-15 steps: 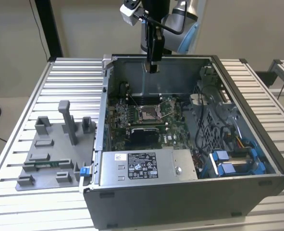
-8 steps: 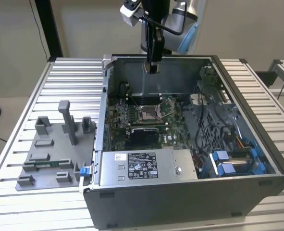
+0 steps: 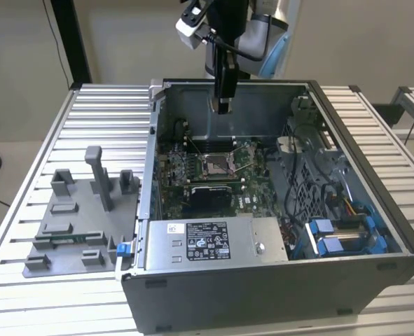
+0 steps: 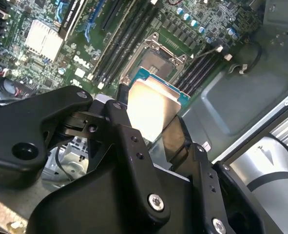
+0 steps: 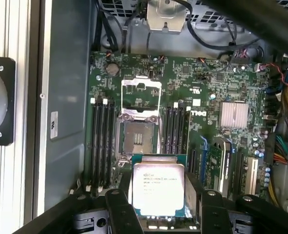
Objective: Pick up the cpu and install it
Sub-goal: 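Place the cpu into insertion slot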
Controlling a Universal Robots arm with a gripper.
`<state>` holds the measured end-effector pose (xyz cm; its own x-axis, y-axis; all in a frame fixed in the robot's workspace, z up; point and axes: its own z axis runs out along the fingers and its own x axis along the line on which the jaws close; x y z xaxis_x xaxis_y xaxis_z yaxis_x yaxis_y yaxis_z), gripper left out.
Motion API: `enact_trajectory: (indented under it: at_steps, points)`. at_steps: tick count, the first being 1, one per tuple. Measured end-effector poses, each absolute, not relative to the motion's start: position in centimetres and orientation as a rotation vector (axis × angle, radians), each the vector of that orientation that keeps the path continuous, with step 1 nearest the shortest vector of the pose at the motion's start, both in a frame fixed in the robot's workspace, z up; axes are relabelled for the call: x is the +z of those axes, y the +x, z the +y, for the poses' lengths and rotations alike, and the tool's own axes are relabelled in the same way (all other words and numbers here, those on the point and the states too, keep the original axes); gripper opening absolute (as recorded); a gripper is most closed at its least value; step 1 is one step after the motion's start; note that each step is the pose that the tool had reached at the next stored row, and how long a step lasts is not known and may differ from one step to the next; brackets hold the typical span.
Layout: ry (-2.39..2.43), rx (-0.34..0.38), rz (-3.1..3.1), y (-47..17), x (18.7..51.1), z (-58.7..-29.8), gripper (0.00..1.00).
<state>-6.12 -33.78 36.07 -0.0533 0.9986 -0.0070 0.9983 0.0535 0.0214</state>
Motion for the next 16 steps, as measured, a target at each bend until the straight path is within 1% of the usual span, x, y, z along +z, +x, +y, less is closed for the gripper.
enact_trajectory:
  at_steps: [16]
  points:
    - [2.170, 0.052, 2.274, -5.8, 33.3, -33.7, 0.00]
